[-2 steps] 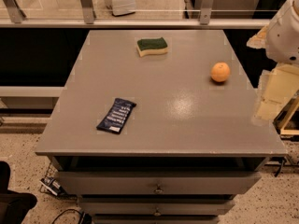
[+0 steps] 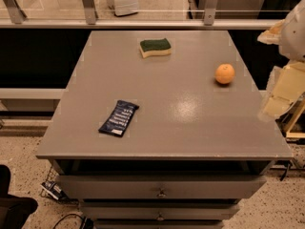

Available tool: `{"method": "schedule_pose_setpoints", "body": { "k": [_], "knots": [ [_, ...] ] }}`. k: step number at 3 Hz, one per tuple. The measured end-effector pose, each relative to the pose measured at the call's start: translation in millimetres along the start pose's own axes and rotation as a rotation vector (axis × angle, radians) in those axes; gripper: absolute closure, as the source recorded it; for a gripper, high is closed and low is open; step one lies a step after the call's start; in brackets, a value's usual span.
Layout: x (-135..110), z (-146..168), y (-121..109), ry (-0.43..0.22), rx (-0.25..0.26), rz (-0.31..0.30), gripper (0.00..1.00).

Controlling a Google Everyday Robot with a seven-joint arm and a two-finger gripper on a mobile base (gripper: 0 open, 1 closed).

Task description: Pick orange

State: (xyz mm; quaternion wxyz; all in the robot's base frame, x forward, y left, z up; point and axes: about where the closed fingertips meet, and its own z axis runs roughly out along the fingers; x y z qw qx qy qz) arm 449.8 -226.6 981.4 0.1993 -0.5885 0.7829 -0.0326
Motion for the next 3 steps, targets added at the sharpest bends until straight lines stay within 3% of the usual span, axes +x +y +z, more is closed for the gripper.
{"method": "schedule_pose_setpoints", "body": {
  "k": [2, 3],
  "knots": [
    [19, 12, -67, -0.366, 0.165, 0.204, 0.00],
    [14, 30, -92, -0.555, 0.198, 0.308, 0.00]
  ]
}}
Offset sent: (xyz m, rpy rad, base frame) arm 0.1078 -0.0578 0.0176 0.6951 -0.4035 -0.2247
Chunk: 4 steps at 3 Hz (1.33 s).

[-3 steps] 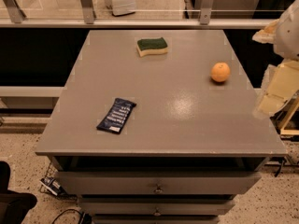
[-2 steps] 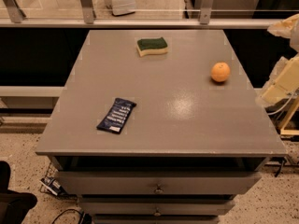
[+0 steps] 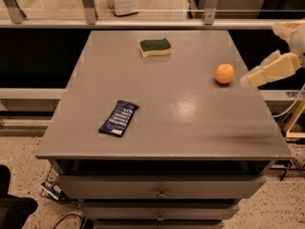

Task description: Pick orange

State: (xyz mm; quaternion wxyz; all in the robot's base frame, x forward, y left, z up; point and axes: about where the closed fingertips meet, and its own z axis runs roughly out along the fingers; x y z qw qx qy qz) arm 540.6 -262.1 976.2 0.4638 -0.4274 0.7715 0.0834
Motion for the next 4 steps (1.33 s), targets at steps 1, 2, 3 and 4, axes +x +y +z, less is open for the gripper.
{"method": "schedule_pose_setpoints", "body": {
  "k": [1, 2, 3, 4],
  "knots": [
    [3, 20, -6, -0.110, 0.008, 0.077, 0.00],
    [3, 20, -6, -0.109, 0.008, 0.077, 0.00],
    [8, 33, -6, -0.132, -0.014, 0.097, 0.00],
    [16, 51, -11, -0.198, -0.049, 0.095, 0.00]
  ]
}}
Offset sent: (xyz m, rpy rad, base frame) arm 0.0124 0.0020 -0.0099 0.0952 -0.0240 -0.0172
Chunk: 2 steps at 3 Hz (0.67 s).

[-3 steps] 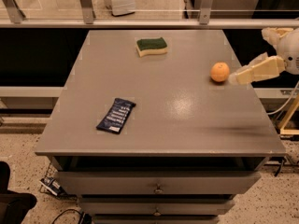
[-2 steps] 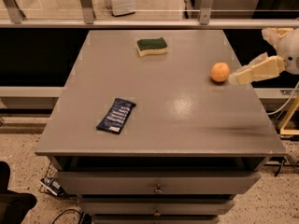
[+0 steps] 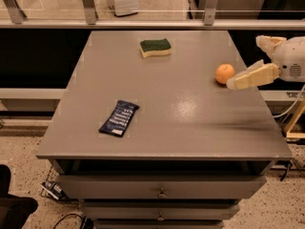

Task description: Pick orange

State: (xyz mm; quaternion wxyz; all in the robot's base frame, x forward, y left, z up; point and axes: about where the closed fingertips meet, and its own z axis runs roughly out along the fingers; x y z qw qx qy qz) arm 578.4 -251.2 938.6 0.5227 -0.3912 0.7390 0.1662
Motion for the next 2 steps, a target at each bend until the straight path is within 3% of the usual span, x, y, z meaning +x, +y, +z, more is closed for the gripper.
{"method": "schedule_pose_setpoints", "body": {
  "k": [2],
  "knots": [
    [34, 36, -11, -0.094, -0.082, -0.005, 0.00]
  ]
}}
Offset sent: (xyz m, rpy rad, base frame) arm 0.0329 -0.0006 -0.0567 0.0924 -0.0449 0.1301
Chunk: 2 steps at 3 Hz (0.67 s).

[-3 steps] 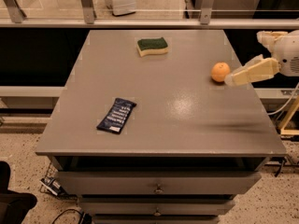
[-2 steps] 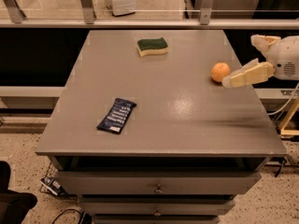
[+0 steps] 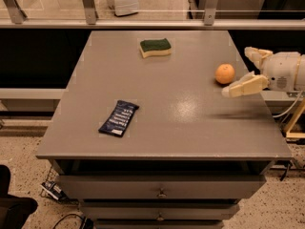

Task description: Pick orange

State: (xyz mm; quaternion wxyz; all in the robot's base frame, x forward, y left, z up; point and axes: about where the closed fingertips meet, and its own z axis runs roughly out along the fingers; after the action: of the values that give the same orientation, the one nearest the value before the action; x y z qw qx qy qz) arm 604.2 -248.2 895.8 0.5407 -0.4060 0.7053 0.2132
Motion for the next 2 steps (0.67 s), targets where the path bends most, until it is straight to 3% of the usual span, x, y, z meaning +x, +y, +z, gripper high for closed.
{"method": "schedule_pose_setpoints", "body": {
  "k": [2],
  "knots": [
    [21, 35, -8, -0.075, -0.027, 0.049, 0.00]
  ]
}}
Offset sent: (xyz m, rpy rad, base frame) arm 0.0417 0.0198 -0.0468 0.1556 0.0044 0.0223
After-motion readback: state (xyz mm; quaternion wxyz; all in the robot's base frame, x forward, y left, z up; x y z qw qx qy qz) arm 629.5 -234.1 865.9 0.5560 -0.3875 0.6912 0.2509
